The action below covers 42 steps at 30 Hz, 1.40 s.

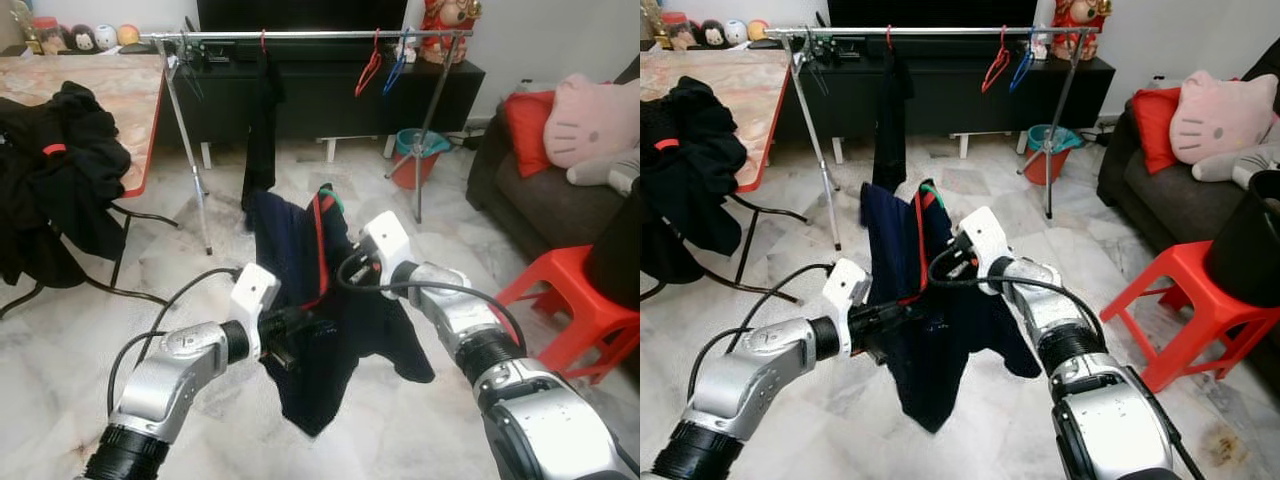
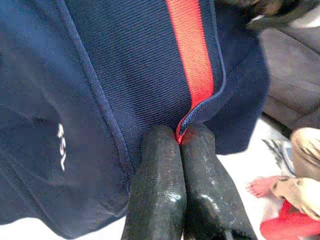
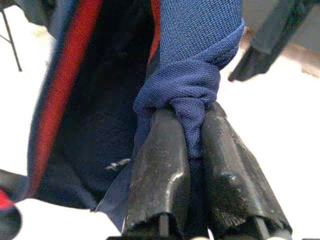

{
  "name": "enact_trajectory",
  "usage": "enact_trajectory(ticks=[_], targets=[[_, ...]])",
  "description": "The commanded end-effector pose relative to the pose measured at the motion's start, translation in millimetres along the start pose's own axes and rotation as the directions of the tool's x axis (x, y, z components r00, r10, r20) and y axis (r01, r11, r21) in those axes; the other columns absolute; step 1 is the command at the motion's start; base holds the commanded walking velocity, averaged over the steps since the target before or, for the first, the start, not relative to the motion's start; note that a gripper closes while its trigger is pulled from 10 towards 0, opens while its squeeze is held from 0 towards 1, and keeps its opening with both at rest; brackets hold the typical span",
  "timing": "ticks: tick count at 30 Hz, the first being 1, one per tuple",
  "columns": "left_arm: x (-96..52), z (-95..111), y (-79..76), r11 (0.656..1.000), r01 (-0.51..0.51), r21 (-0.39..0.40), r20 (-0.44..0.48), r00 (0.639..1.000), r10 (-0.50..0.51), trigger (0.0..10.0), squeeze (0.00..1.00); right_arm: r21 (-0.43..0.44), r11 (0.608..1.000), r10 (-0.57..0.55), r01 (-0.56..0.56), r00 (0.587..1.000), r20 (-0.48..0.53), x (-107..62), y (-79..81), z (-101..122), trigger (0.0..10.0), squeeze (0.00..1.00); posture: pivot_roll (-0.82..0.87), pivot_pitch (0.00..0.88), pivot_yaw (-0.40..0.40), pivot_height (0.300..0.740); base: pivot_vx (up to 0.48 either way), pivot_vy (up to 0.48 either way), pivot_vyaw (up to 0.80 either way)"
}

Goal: Hang hanger

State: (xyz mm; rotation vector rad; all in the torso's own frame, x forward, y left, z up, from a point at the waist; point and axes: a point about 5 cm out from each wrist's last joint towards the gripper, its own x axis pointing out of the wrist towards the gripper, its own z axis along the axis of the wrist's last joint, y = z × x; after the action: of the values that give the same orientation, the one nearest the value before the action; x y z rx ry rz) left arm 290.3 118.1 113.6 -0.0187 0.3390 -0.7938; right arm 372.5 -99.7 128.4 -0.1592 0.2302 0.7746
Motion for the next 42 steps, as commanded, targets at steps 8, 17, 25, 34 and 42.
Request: enact_trajectory(ticks=[8, 17, 25, 34, 42], targets=[[1.8, 1.3, -18.6, 0.988, 0.143, 0.055, -0.01, 0.99, -0.143, 10.0, 0.97, -0.005, 1.0, -0.02, 0.02, 0.998, 0.054, -1.5, -4.5, 14.4, 0.0, 0.0, 0.15, 0.0, -0.062, 0.732, 0.0, 0.0, 0.0], [-0.3, 3.2, -18.8, 0.985, 0.161, 0.069, -0.003, 0.987, -0.161, 10.0, 1.0, -0.011, 1.0, -0.017, 0.017, 0.999, 0.045, -3.8, -5.2, 11.4, 0.0, 0.0, 0.15, 0.0, -0.06, 0.732, 0.0, 0.0, 0.0], [-16.0, 15.3, 4.6, 0.997, 0.027, 0.077, 0.081, 0.996, -0.034, 10.0, 1.0, -0.079, 0.995, 0.061, -0.059, 0.998, 0.015, -13.0, -6.0, 2.4, 0.0, 0.0, 0.15, 0.0, -0.056, 0.732, 0.0, 0.0, 0.0], [-57.7, 24.3, 32.3, 0.997, -0.025, 0.079, 0.121, 0.992, 0.015, 10.0, 1.0, -0.179, 0.929, 0.29, -0.324, 0.937, -0.193, -54.0, -15.2, -34.9, 0.0, 0.0, 0.15, 0.0, -0.066, 0.732, 0.0, 0.0, 0.0], [-77.8, 5.5, 25.6, 0.987, 0.138, 0.085, -0.029, 0.99, -0.136, 10.0, 0.0, -0.149, 0.871, 0.415, -0.468, 0.863, -0.288, -77.7, -22.7, -47.2, 0.0, 0.0, 0.16, 0.0, -0.074, 0.732, 0.0, 0.0, 0.0]])
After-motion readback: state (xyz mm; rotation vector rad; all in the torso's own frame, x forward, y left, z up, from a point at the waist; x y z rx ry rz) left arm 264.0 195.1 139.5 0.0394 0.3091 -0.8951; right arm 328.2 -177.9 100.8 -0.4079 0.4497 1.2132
